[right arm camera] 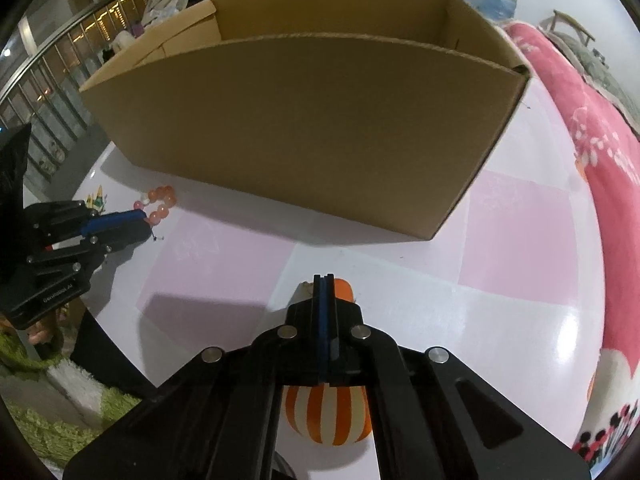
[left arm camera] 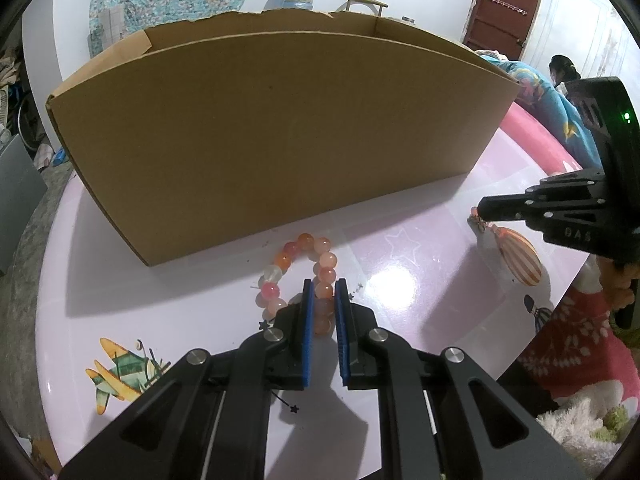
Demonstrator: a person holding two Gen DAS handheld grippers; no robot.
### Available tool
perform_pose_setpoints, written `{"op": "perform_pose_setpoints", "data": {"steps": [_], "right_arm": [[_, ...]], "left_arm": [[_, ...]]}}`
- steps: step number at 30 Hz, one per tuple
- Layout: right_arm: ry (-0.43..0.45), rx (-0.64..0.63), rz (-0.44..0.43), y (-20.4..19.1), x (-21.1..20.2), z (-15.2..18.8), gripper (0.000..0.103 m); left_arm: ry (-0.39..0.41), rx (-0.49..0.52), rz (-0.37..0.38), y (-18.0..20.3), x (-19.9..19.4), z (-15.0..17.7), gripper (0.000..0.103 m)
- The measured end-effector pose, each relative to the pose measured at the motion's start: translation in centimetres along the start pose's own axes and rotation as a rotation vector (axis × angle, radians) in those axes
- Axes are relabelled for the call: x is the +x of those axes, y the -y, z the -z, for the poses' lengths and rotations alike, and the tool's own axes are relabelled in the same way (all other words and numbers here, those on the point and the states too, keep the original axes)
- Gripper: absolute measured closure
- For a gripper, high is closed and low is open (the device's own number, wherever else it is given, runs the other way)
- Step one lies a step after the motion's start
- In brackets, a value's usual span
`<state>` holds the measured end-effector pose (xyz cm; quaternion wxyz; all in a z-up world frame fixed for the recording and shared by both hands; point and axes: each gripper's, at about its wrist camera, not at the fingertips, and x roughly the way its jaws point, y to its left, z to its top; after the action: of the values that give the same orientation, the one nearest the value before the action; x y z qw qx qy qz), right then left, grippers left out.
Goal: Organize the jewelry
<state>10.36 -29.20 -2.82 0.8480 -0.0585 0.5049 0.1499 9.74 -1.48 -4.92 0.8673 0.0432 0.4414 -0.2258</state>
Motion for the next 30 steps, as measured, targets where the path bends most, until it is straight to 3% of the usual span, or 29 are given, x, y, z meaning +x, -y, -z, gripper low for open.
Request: {"op": "perform_pose_setpoints", "data": {"steps": [10, 13, 15, 17, 19, 27, 30], "right_arm": [[0.047, 0.088, -0.007, 2.4, -2.1, 1.5, 0.101], [0.067, 0.125, -0.024, 1.1, -2.2, 1.9, 0.099], [0.075, 0.139, -0.033, 0.9, -2.4, 2.0, 0.094], [0.086, 0.151, -0.037, 0.4, -2.6, 2.3, 0.079], [0.095, 0.162, -0.038, 0.3, -2.8, 2.7, 0.074], [0.065, 0.191, -0.034, -1.7, -2.1, 2.6, 0.074], [0.056, 0.187, -0.04, -2.2, -1.6, 2.5, 0.085]], "left_arm": [[0.008, 0.0, 0.006, 0.1, -0.3, 0.1, 0.093], [0.022, 0.014, 0.013, 0.4, -0.8, 0.0, 0.093], [0.029, 0.029, 0.014, 0.6, -1.1, 0.0, 0.093], [0.025, 0.036, 0.012, 0.7, -1.0, 0.0, 0.093], [0.015, 0.034, 0.009, 0.8, -0.8, 0.1, 0.093], [-0.006, 0.009, 0.014, 0.4, -0.1, 0.1, 0.093], [-0.007, 0.006, 0.019, 0.1, 0.0, 0.1, 0.093]]}}
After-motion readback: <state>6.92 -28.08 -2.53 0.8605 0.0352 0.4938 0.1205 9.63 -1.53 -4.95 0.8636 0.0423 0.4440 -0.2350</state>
